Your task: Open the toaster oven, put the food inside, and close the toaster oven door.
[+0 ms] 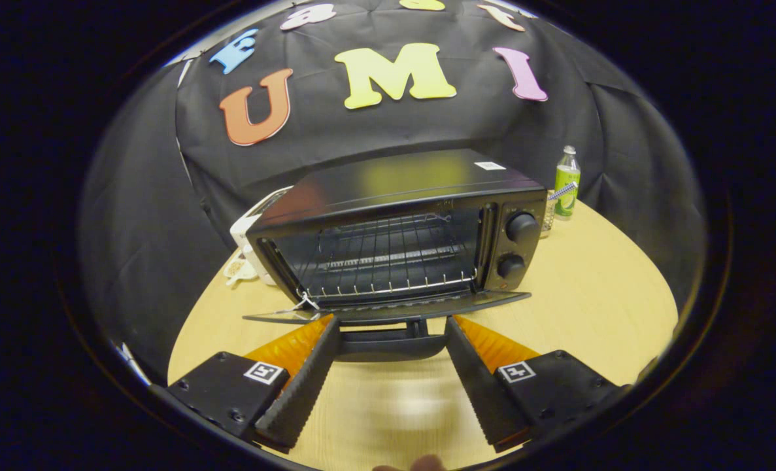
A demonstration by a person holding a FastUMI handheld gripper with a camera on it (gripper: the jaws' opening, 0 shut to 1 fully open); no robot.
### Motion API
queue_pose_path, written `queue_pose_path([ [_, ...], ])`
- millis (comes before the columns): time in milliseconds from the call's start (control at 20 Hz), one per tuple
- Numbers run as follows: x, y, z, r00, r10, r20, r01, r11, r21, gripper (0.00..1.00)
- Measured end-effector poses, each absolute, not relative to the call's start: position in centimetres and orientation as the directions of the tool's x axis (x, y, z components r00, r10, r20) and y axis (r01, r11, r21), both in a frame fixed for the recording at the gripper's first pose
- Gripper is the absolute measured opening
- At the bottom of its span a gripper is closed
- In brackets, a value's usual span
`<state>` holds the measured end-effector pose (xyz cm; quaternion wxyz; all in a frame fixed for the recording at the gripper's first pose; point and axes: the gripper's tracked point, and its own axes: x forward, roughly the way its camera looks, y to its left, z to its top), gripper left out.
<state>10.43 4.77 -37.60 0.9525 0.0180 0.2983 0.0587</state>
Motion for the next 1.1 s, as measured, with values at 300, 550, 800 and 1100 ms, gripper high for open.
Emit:
queue_pose_path([
  [300,6.6,3.7,-42.9,0.713,0.085,-0.696,-0.107,0.994,0.011,1.00],
  [550,4.9,4.0,-41.3,0.719,0.102,-0.687,-0.154,0.988,-0.015,1.00],
  [800,3.9,4.3,-37.2,0.715,0.158,-0.681,-0.208,0.978,0.009,1.00],
  [1100,-0.5,9.3,-30.5,0.564,0.389,-0.728,-0.377,0.906,0.192,1.00],
])
